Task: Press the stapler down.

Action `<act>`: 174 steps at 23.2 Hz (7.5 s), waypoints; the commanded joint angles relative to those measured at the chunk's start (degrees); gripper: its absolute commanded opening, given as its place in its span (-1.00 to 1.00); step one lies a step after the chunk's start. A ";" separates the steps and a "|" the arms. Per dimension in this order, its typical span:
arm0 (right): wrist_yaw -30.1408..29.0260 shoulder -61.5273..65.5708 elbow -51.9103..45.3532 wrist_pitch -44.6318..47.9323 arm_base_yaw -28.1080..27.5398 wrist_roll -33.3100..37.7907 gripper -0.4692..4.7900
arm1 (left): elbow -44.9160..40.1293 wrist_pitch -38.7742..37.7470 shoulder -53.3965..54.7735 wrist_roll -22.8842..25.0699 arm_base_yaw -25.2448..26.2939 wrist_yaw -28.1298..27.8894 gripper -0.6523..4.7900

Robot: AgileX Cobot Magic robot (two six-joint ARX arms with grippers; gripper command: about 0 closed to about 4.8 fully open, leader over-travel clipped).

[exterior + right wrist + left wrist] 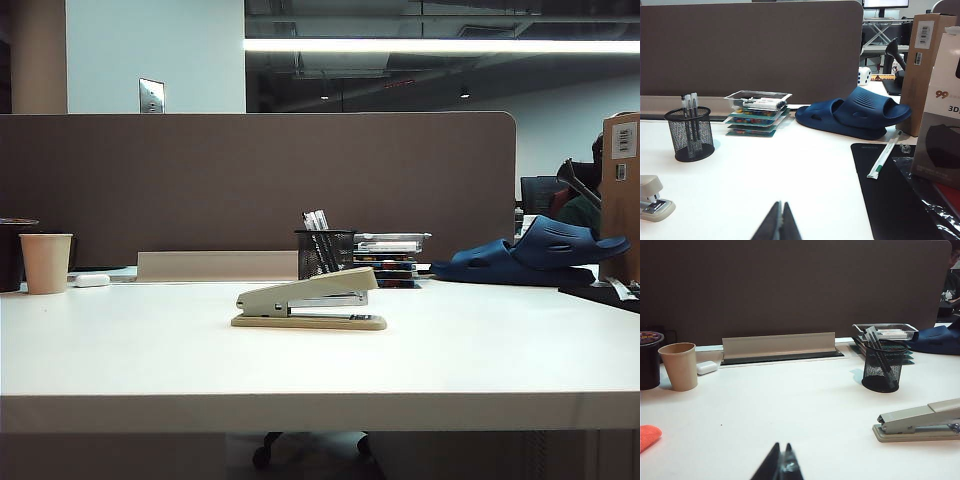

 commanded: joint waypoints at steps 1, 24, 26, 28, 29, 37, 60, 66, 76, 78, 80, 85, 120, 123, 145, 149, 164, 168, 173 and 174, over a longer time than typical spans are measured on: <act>-0.04 -0.37 0.09 0.87 0.04 0.22 -0.86 | 0.11 0.70 0.00 0.02 -0.02 0.22 -0.78; -0.04 -0.37 0.22 2.89 0.07 0.28 -0.86 | 0.11 0.68 0.00 0.00 -0.02 6.36 -0.78; -0.02 -0.37 0.22 2.89 0.07 2.01 -0.86 | 0.11 0.59 0.00 0.02 -0.02 9.09 -0.78; -0.04 -0.37 0.22 2.91 0.07 3.04 -0.86 | 0.11 -0.04 0.00 0.00 -0.02 11.21 -0.78; -0.07 -0.37 0.24 2.93 0.09 3.04 -0.86 | 0.11 -0.44 0.00 0.02 -0.02 12.09 -0.78; -0.02 -0.37 2.86 -1.70 0.07 4.39 -0.86 | 0.13 -11.15 0.00 0.04 -0.02 19.45 -0.78; -3.52 21.62 38.23 -29.29 0.11 4.26 -0.86 | 0.15 -13.88 0.00 0.00 -0.02 22.49 -0.78; -8.98 32.15 47.76 -29.24 0.11 4.24 -0.86 | 0.15 -13.86 0.00 0.00 -0.02 22.45 -0.78; -18.60 49.53 61.81 -34.67 0.39 4.33 -0.86 | 0.15 -13.84 0.00 0.02 -0.02 22.27 -0.78; -19.45 51.78 62.93 -34.71 1.44 4.33 -0.86 | 0.15 -13.79 0.00 0.02 -0.02 22.27 -0.78; -19.47 54.18 64.00 -34.71 3.48 4.35 -0.86 | 0.15 -13.79 0.00 0.02 -0.02 22.27 -0.78; -19.61 60.57 65.68 -34.25 8.90 4.35 -0.86 | 0.15 -13.75 0.00 0.04 -0.02 22.27 -0.78; -24.44 100.83 66.29 -10.19 19.93 7.76 -0.86 | 0.15 -13.86 0.00 0.02 0.00 22.27 -0.78; -24.70 102.29 66.51 -10.05 20.17 7.74 -0.86 | 0.15 -13.86 0.00 0.02 0.00 22.27 -0.78; -23.89 108.10 71.63 -15.52 20.90 8.79 -0.86 | 0.15 -13.84 0.00 0.02 0.00 22.27 -0.78; -23.04 108.10 71.63 -15.74 20.87 8.79 -0.86 | 0.15 -13.84 0.00 0.02 0.00 22.27 -0.78; -21.92 109.48 71.58 -19.26 20.83 7.28 -0.86 | 0.15 -13.81 0.00 0.02 0.00 22.27 -0.78; -21.88 109.85 71.58 -19.76 20.81 7.28 -0.86 | 0.15 -13.81 0.00 0.04 0.00 22.25 -0.78; -21.90 110.75 71.58 -20.13 20.83 7.28 -0.86 | 0.15 -13.84 0.00 0.02 0.00 22.25 -0.78; -21.92 110.95 71.58 -20.20 20.83 7.28 -0.86 | 0.15 -13.81 0.00 0.04 0.00 22.25 -0.78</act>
